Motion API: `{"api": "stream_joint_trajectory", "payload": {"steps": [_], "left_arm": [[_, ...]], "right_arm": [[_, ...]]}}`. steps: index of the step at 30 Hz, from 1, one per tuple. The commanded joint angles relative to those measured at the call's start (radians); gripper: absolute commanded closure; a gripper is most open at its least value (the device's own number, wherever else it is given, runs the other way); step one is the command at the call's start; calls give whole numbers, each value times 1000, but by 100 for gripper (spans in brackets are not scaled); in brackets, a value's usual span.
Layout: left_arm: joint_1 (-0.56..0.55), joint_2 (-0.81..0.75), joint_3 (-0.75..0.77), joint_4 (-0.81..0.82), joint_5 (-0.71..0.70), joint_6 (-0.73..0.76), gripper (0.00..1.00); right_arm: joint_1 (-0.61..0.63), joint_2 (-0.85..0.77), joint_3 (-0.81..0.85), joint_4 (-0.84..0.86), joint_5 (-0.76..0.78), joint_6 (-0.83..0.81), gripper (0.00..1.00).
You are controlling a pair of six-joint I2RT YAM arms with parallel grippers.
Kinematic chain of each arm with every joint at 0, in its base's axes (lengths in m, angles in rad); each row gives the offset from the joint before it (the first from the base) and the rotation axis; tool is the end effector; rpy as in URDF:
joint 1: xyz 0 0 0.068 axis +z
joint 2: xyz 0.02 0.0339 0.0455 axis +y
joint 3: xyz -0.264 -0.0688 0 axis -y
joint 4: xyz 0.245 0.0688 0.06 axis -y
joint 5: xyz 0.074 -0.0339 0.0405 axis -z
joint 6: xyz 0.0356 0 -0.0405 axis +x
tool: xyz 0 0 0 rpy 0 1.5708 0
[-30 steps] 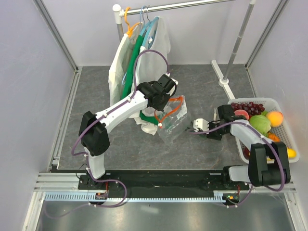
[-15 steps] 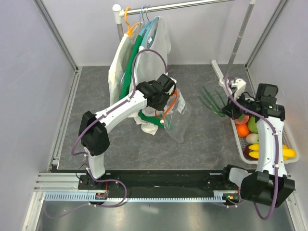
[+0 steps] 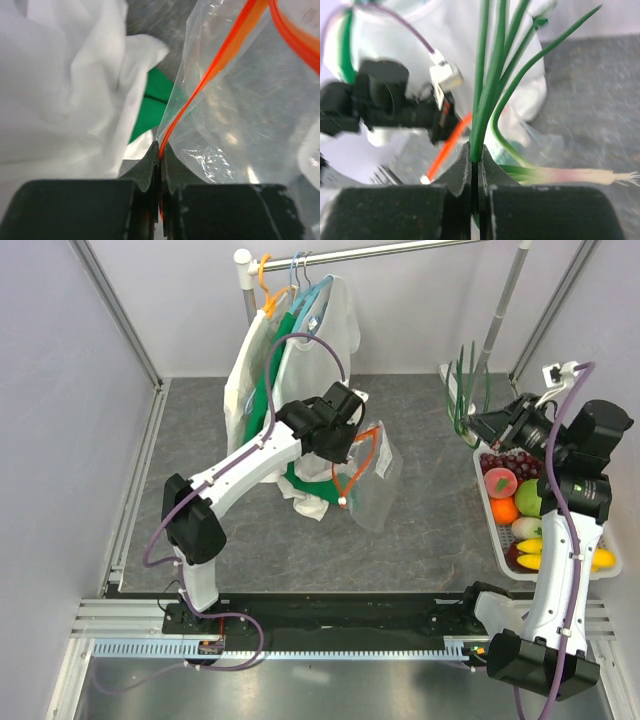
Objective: Place the food in the zip-top bag and seal the zipper
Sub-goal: Pick up the fake vegetable at the center of the board, then place the fake vegetable in the zipper food storage bag.
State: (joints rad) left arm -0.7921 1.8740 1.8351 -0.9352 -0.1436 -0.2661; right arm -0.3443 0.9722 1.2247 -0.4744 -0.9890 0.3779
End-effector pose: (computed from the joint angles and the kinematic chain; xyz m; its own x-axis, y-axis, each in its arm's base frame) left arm 0.2897 -0.2864 0.3255 -0.7309 0.3703 -0.5733 0.4724 0.8807 -0.0336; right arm 0.1839 -0.0344 0.4303 -0.4072 0.3614 -0.8388 -0.4642 0.7090 0.5308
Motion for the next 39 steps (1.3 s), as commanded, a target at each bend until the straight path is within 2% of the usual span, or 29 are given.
{"api": "stream_joint_trajectory", "payload": {"steps": [1,2,4,7,10,12,17,21,27,33,39], "left_arm": [[-7,-76,88,-14,156,-33,98],[-10,-61,108,-25,174,-39,98],[-21,-32,104,-28,187,-45,98],[-25,16,99,-24,223,-80,98],[-32,57,111,-14,225,-91,98],[-32,88,125,-14,234,-94,98],[-32,125,139,-5,251,-136,98],[-36,137,138,3,257,-153,98],[-38,137,162,3,245,-153,98],[-38,122,167,-1,220,-148,98],[-36,97,174,-5,193,-144,98]], "right_arm": [[-4,-19,-26,374,38,424,100],[-5,-29,-72,507,56,547,100],[2,-55,-93,578,127,620,100],[28,-116,-129,670,265,670,100],[59,-158,-175,837,311,733,100],[100,-162,-203,881,325,788,100],[254,-161,-249,812,467,770,100],[433,-136,-281,816,576,770,100],[626,-86,-281,829,693,754,100],[723,-98,-280,731,782,730,100],[758,-165,-283,478,826,667,100]]}}
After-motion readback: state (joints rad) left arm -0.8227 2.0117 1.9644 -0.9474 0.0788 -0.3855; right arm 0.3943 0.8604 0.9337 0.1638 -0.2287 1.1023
